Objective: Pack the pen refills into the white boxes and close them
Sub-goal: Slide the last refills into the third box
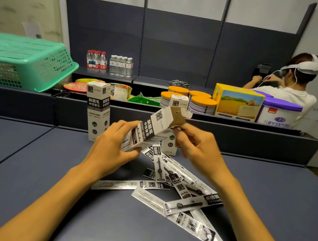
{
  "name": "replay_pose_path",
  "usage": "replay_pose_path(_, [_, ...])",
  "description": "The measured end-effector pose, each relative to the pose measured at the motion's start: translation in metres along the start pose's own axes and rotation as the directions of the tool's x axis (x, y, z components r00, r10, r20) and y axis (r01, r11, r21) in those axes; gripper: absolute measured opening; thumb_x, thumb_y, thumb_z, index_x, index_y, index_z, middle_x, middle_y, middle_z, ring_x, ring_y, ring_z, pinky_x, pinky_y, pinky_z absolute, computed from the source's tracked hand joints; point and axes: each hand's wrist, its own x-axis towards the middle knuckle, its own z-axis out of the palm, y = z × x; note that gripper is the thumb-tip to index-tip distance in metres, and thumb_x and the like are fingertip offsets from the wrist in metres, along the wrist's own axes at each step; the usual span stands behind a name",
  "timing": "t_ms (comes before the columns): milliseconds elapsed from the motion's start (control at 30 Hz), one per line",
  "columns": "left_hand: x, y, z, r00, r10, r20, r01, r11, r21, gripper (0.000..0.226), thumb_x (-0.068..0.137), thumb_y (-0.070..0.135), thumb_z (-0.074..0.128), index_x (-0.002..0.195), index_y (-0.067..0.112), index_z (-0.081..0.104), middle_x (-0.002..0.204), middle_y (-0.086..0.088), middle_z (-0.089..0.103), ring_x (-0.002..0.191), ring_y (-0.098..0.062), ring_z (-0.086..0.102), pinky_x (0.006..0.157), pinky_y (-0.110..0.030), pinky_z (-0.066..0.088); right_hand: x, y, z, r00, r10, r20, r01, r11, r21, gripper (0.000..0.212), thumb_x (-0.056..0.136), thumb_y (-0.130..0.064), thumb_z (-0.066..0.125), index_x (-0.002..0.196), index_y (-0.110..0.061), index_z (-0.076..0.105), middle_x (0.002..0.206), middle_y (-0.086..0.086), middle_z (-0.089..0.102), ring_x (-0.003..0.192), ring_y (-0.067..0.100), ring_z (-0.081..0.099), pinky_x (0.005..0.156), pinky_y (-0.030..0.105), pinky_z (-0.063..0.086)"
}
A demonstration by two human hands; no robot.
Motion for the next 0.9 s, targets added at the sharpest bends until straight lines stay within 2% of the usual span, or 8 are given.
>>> replay_pose_path(100, [-0.001,0.0,0.0,1.0,0.002,0.003,-0.002,1.0,-0.003,0.069,0.078,0.034,0.077,0.138,0.03,0.044,0.119,0.006,0.056,0.105,-0.008,0.051,0.08,-0.024,0.049,-0.002,-0.001,0.004,0.993,0.051,0.102,-0.041,0.995,-0.09,0.043,0.093,-0.053,0.045,0.108,-0.018,0.064,0.074,-0.004,0.065,0.057,0.004,0.058,0.058,0.027,0.048])
replay_pose_path(200, [0.0,-0.002,-0.001,1.0,-0.016,-0.007,0.016,1.0,-0.007,0.07,0.077,0.034,0.077,0.139,0.029,0.044,0.118,0.006,0.056,0.104,-0.009,0.052,0.08,-0.026,0.05,-0.004,-0.004,-0.001,0.999,-0.006,0.048,0.004,0.999,0.051,0.042,0.093,-0.045,0.049,0.129,-0.025,0.051,0.075,-0.006,0.064,0.057,0.003,0.059,0.056,0.02,0.049])
replay_pose_path(300, [0.0,-0.005,-0.003,0.999,-0.03,-0.019,0.03,1.0,-0.002,0.071,0.077,0.033,0.078,0.139,0.027,0.044,0.119,0.004,0.056,0.105,-0.011,0.052,0.081,-0.028,0.051,-0.006,-0.001,-0.011,0.996,0.005,-0.09,0.005,0.993,0.116,0.024,0.094,-0.032,0.059,0.111,-0.014,0.057,0.073,-0.014,0.066,0.059,0.002,0.061,0.056,0.02,0.049])
replay_pose_path(400, [0.0,-0.005,-0.004,0.999,-0.047,-0.026,0.046,0.999,-0.012,0.071,0.077,0.032,0.079,0.139,0.024,0.044,0.12,0.001,0.057,0.106,-0.011,0.052,0.081,-0.027,0.049,-0.011,0.012,-0.019,0.979,0.199,0.053,-0.189,0.97,-0.151,0.017,0.087,-0.036,0.068,0.089,-0.02,0.062,0.073,-0.012,0.065,0.064,0.002,0.06,0.06,0.023,0.052])
replay_pose_path(467, [0.0,-0.005,-0.004,0.998,-0.053,-0.027,0.053,0.998,-0.017,0.071,0.077,0.031,0.079,0.139,0.023,0.045,0.119,0.001,0.057,0.106,-0.011,0.051,0.081,-0.028,0.05,-0.015,0.02,-0.02,0.877,0.422,0.229,-0.289,0.845,-0.451,0.028,0.078,-0.053,0.07,0.083,-0.026,0.064,0.077,-0.008,0.067,0.073,0.005,0.062,0.07,0.03,0.057])
replay_pose_path(567, [0.0,-0.006,-0.004,0.998,-0.055,-0.024,0.054,0.998,-0.014,0.07,0.077,0.032,0.078,0.138,0.024,0.045,0.118,0.001,0.057,0.104,-0.011,0.052,0.08,-0.03,0.052,-0.02,0.024,-0.018,0.713,0.607,0.351,-0.337,0.736,-0.587,0.045,0.068,-0.065,0.073,0.082,-0.023,0.068,0.079,-0.003,0.072,0.079,0.013,0.067,0.076,0.033,0.056])
replay_pose_path(700, [0.0,-0.007,-0.003,0.998,-0.058,-0.025,0.057,0.998,-0.017,0.07,0.077,0.032,0.078,0.138,0.023,0.045,0.118,0.001,0.057,0.104,-0.011,0.052,0.08,-0.028,0.051,-0.023,0.023,-0.012,0.646,0.672,0.361,-0.332,0.674,-0.659,0.05,0.063,-0.065,0.078,0.078,-0.018,0.069,0.078,-0.003,0.071,0.078,0.014,0.064,0.079,0.036,0.055])
replay_pose_path(900, [0.0,-0.008,-0.003,0.998,-0.063,-0.027,0.062,0.998,-0.025,0.071,0.077,0.032,0.078,0.138,0.024,0.044,0.119,0.002,0.057,0.105,-0.011,0.051,0.081,-0.029,0.051,-0.021,0.024,-0.011,0.681,0.634,0.366,-0.37,0.729,-0.575,0.032,0.075,-0.049,0.078,0.071,-0.021,0.064,0.072,-0.004,0.069,0.064,0.007,0.057,0.064,0.027,0.049])
